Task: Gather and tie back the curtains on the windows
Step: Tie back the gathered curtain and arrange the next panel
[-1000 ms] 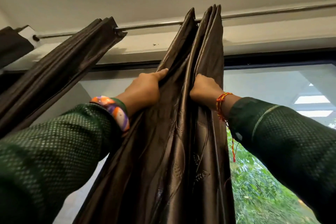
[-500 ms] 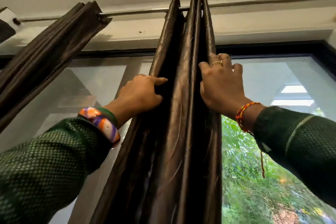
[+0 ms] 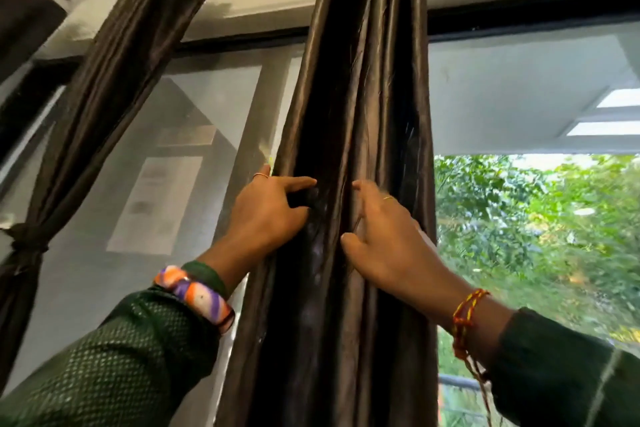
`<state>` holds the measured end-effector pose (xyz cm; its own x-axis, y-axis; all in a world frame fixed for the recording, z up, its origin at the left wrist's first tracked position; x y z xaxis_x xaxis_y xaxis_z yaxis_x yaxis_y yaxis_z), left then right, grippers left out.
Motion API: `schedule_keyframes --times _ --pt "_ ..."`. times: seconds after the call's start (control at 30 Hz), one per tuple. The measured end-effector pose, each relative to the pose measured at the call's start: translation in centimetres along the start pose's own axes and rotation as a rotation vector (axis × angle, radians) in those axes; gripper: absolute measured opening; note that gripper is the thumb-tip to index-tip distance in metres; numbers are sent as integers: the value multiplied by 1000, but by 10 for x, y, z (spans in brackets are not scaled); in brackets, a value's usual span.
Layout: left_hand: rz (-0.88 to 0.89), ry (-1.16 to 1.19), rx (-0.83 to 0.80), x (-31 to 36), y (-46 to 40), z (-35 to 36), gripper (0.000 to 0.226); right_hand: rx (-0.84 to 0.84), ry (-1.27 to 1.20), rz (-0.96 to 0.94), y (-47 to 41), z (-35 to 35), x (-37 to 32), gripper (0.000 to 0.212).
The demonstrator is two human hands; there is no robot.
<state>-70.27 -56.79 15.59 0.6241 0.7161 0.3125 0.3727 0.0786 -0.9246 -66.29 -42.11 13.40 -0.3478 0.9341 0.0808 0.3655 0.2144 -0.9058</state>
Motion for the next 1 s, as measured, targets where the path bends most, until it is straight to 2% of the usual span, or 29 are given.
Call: schedule_keyframes --times 0.2,0.37,0.47,0.53,0.63,0.73,0.8,0.87,0.93,1.0 --pt "-50 25 -176 -12 54 19 60 14 168 298 39 6 20 79" --pt "-31 49 -189 -3 85 37 56 -45 192 398 64 18 39 100" --pt "-75 136 -201 4 98 46 50 -66 259 464 78 23 52 100" --pt "-99 17 -195 8 103 47 39 -70 331 518 88 24 63 99" --pt "-119 -358 -212 19 109 40 22 -59 396 569 101 21 79 106" --pt "-128 -510 -257 33 116 42 30 -102 395 561 114 21 88 106" --pt "-47 -448 -293 45 122 52 31 -153 298 562 118 24 91 103" --pt "67 -273 -313 58 129 66 28 -191 101 597 122 30 93 97" --pt "118 -93 -280 69 132 76 24 -192 -29 615 126 35 93 81" --pt "125 37 -229 74 132 83 21 -184 -70 556 132 38 88 60"
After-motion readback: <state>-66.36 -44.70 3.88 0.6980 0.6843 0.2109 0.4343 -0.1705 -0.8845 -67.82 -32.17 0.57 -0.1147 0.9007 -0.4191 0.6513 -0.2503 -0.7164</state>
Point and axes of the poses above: each hand's wrist, its own y-axis away from the middle knuckle, its own z-axis out of the palm, x = y × z, the point moved 4 cm from there along -y, towards the middle knuckle, and after that the axes turned 6 degrees about y, right-handed, at the moved point
